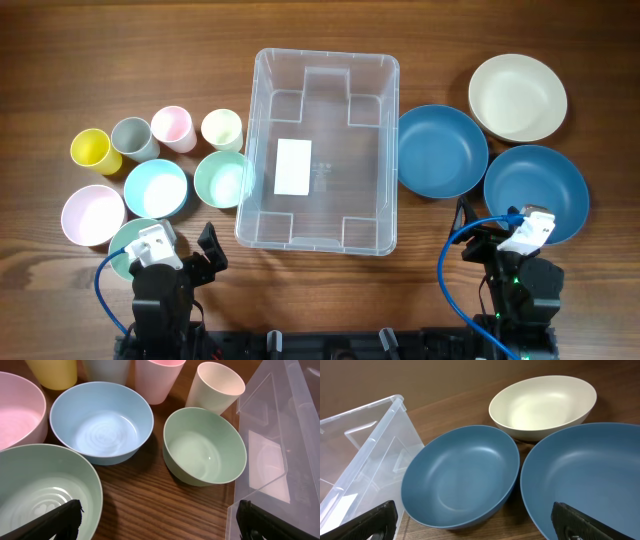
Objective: Pack container
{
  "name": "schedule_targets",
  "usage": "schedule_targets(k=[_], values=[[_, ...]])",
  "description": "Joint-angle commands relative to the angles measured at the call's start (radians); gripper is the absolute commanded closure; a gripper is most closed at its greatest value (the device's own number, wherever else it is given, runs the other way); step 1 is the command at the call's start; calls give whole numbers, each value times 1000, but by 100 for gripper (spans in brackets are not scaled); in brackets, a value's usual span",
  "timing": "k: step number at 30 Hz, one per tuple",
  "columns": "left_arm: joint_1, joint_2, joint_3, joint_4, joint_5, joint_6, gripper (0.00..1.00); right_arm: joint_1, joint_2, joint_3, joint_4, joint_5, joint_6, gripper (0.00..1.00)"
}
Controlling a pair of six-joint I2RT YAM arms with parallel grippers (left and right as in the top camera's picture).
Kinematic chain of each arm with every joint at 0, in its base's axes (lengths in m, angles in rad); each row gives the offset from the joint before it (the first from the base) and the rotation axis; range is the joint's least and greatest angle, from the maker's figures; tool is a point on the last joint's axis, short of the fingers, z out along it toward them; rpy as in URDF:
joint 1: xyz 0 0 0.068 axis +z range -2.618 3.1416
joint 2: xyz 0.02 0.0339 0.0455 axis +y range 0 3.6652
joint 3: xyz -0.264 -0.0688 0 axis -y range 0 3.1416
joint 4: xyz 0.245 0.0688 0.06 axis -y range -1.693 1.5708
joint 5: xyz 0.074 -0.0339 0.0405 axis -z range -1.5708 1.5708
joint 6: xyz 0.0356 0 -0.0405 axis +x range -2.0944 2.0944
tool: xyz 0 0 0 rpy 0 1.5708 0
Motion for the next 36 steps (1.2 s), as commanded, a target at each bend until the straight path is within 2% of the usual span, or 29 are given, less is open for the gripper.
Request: schedule_targets(k=[1, 19, 22, 25, 26, 31, 33, 36], values=[[6, -7, -5, -4, 9, -2, 0, 4, -8, 0, 6, -16, -1, 0], [6, -7, -5, -4, 9, -2, 0, 4, -8, 0, 6, -16, -1, 0], [6, -7, -5, -4, 9, -2, 0, 4, -8, -1, 18, -17, 119, 0], [6, -7, -5, -4, 9, -2, 0, 4, -8, 0, 20, -56, 418, 0], [6, -7, -5, -4, 9, -2, 0, 4, -6, 0, 53, -91, 423, 0], [6, -7, -5, -4, 9, -2, 0, 4, 69, 72, 178, -217, 367, 1], [6, -7, -5, -4, 9, -2, 0, 4, 147, 156, 183, -219, 274, 1], [6, -7, -5, -4, 9, -2, 0, 4, 368, 386, 110, -179, 140, 0]])
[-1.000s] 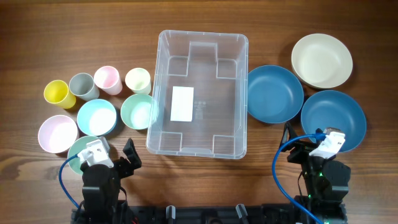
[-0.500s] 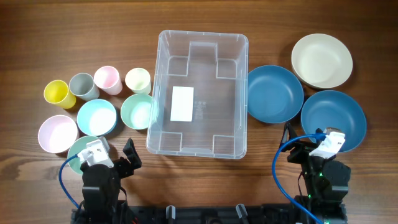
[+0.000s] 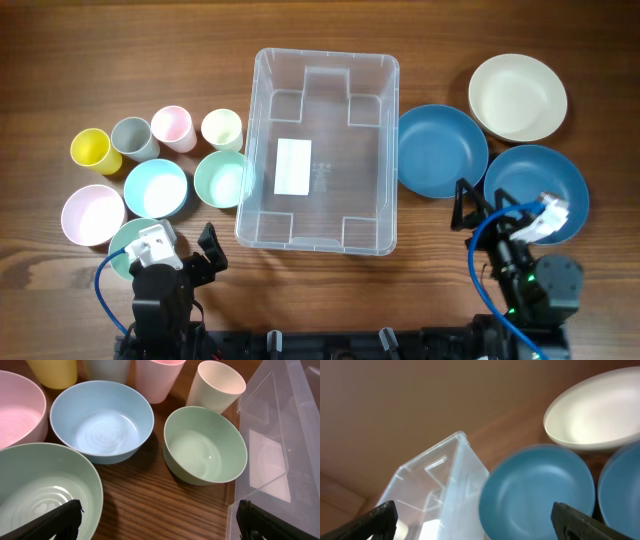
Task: Pack container
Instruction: 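Reach the right gripper to the front dark blue bowl and grasp its rim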
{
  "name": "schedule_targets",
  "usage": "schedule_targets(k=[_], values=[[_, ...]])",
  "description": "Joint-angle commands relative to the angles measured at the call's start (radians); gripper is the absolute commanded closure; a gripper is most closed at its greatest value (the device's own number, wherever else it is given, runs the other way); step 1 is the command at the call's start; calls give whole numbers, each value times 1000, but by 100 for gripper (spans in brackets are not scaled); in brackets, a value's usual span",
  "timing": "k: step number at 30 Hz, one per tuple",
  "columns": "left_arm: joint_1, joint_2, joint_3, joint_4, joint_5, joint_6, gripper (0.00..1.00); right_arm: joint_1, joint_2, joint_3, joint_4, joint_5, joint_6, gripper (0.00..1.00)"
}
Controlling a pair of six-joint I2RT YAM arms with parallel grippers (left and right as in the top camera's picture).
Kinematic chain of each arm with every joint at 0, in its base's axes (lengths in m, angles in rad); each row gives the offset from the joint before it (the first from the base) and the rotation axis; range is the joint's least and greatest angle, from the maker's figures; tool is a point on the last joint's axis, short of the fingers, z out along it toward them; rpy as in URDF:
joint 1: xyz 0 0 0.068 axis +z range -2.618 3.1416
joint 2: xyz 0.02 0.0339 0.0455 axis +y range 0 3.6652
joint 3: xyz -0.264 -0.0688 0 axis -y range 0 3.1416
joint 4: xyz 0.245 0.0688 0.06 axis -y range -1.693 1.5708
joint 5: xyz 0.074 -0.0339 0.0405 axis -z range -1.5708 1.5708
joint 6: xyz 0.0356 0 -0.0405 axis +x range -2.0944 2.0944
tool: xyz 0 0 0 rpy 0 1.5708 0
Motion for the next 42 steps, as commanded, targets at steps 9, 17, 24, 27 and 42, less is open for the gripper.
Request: schedule_targets(k=[9, 17, 24, 27, 42], values=[[6, -7, -5, -1, 9, -2, 0, -99, 859, 866, -504, 210, -139, 0], [6, -7, -5, -1, 9, -2, 0, -477, 1136, 871, -734, 214, -8, 0], [6, -7, -5, -1, 9, -2, 0, -683, 1189, 700, -661, 214, 69, 0], [6, -7, -5, -1, 9, -2, 0, -700, 1189, 572, -558, 213, 70, 4], [6, -7, -5, -1, 9, -2, 0, -698, 1189, 388, -369, 195, 93, 53]])
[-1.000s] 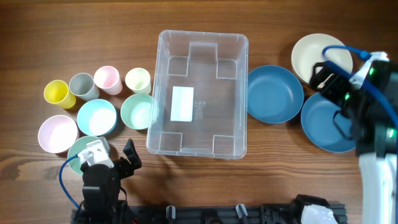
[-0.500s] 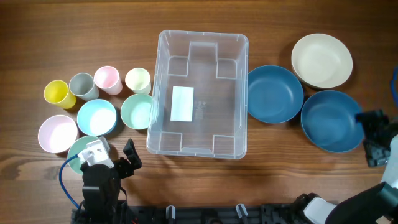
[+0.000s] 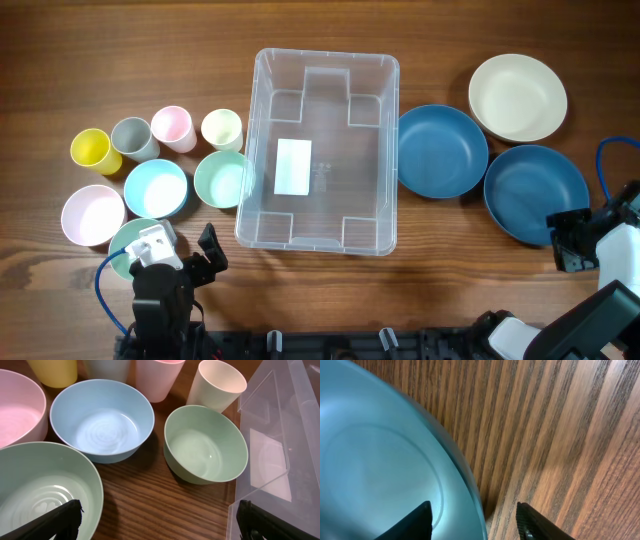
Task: Pack container
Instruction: 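Reach the right gripper to the front dark blue bowl and grasp its rim, then carry the dark blue bowl with the right gripper into the container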
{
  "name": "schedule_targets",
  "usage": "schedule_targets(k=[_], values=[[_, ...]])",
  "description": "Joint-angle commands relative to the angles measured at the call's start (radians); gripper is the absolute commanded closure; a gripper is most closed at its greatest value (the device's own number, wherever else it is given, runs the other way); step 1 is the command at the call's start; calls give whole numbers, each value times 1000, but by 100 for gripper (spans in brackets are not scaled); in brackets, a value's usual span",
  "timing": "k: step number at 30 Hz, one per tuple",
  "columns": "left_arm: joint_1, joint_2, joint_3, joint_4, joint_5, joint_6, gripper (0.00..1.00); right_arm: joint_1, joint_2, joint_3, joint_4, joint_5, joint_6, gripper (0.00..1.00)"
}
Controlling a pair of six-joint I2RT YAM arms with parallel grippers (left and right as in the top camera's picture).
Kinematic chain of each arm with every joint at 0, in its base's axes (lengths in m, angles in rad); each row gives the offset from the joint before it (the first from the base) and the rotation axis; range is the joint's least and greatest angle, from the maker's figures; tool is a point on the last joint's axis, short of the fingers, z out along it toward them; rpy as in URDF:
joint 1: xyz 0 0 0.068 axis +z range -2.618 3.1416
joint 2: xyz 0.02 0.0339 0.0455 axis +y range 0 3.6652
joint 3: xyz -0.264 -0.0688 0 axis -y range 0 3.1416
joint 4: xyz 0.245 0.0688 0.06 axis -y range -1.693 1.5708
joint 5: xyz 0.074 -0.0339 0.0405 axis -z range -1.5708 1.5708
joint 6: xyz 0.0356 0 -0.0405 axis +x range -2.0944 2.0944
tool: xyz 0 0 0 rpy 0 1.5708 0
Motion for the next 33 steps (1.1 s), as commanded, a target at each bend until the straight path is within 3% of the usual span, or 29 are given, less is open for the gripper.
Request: schedule_targets(k=[1, 10, 11, 13, 21, 27, 30, 33], values=[[6, -9, -5, 2, 9, -2, 0, -2, 2, -9, 1, 18, 5, 57], [6, -9, -5, 2, 9, -2, 0, -2, 2, -84, 86, 36, 7, 58], [6, -9, -5, 2, 9, -2, 0, -2, 2, -85, 86, 36, 6, 65], [6, -9, -5, 2, 9, -2, 0, -2, 2, -85, 78, 36, 5, 96], [6, -9, -5, 2, 9, -2, 0, -3, -89, -63, -44, 35, 14, 96], [6, -9, -5, 2, 9, -2, 0, 2, -387, 80, -124, -330, -23, 95], [6, -9, -5, 2, 9, -2, 0, 72, -532, 217, -123, -378, -28, 96], [6, -9, -5, 2, 9, -2, 0, 219, -516, 367, -125, -424, -109, 96]])
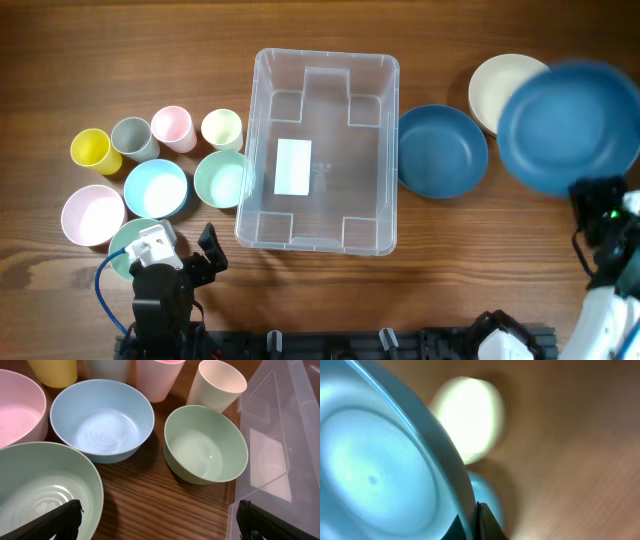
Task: Pack container
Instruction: 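Carry the dark blue bowl with the right gripper into the container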
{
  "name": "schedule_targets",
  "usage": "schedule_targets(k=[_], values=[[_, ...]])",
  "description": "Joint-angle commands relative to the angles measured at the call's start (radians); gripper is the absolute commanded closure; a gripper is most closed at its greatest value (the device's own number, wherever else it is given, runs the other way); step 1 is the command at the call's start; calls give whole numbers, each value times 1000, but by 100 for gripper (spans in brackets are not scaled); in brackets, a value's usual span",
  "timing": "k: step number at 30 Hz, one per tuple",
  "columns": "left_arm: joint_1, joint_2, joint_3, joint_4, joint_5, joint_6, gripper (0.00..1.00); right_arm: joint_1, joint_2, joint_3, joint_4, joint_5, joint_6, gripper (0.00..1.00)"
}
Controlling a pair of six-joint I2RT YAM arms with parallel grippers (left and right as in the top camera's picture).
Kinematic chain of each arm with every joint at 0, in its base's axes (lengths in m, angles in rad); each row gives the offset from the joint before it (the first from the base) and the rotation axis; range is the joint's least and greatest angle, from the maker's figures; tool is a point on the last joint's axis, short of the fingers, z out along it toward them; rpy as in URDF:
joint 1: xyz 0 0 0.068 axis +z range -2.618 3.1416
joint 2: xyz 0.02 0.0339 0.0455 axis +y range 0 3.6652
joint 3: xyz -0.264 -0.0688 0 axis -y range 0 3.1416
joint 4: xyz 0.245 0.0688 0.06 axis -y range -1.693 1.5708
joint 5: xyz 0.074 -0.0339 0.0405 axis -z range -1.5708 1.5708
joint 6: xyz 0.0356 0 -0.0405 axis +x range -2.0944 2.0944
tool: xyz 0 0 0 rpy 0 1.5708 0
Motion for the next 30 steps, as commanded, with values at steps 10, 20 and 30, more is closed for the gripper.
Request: schedule_targets(k=[10, 20, 30], values=[[6, -9, -5, 2, 9, -2, 0, 894, 406, 423, 35, 251, -257, 96], [6, -9, -5, 2, 9, -2, 0, 1114, 925, 517, 211, 343, -333, 96], [6, -9, -5, 2, 9, -2, 0, 1109, 959, 522, 359, 336, -412, 66]])
